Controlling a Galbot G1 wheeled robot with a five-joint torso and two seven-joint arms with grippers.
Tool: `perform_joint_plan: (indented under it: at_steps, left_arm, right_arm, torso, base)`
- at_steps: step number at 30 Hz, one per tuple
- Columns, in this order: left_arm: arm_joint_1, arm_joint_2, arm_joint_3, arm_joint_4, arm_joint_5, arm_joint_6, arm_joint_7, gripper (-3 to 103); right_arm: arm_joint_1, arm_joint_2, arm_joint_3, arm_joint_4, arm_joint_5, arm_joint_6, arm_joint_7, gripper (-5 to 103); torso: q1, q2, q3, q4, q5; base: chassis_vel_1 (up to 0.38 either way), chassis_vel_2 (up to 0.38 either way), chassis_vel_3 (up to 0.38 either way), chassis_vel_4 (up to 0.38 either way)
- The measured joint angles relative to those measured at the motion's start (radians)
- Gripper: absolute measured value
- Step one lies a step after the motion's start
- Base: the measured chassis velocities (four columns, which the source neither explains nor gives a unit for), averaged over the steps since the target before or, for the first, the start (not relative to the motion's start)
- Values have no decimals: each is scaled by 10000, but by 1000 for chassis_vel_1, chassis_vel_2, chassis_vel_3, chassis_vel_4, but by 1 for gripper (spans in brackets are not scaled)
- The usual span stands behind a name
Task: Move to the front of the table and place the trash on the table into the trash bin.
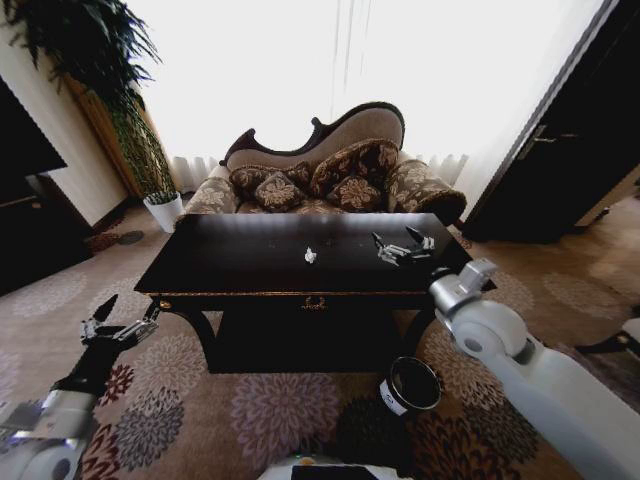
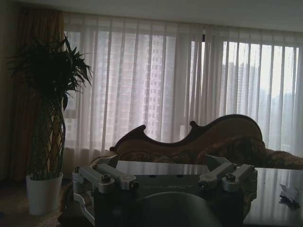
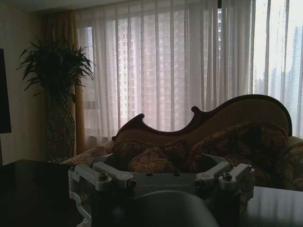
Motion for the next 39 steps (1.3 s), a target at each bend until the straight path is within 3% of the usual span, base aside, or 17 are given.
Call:
perform_joint_plan:
  at_steps: [1,5,15,17,23,29,39]
  left_arm:
    - [0,0,0,0,0,0,0,100]
    - [110,-61,-155,-91,-7,-2,3,100]
    - [129,-243,-140,-154,95,4,8,100]
    - [109,-290,-115,-151,165,7,11,100]
    - [96,-331,-122,-83,212,9,10,100]
    - [64,-280,-239,73,153,9,10,100]
    - [-107,-192,-227,341,94,-4,6,100]
  right_arm:
    - [0,0,0,0,0,0,0,100]
    - [1950,130,-1641,-636,390,-246,380,100]
    - [3878,684,-4139,-1577,929,-669,981,100]
    - [4642,1037,-5083,-1989,1064,-769,1184,100]
    - [6220,1821,-6598,-2766,1796,-1284,1557,100]
    - [7064,2287,-7599,-3437,2298,-1823,1619,100]
    - [7454,2811,-8500,-4221,2212,-2019,1635,100]
  torso:
    - [0,0,0,0,0]
    - [-2,0,-1,1,0]
    - [-2,0,-1,0,0]
    - [-2,0,-1,-1,1]
    - [-1,0,0,2,-4]
    - [-1,2,-1,1,0]
    - [-1,2,-1,1,0]
  base:
    - [0,0,0,0]
    - [0,0,0,0]
    - [0,0,0,0]
    - [0,0,0,0]
    - [0,0,0,0]
    - [0,0,0,0]
    - [0,0,0,0]
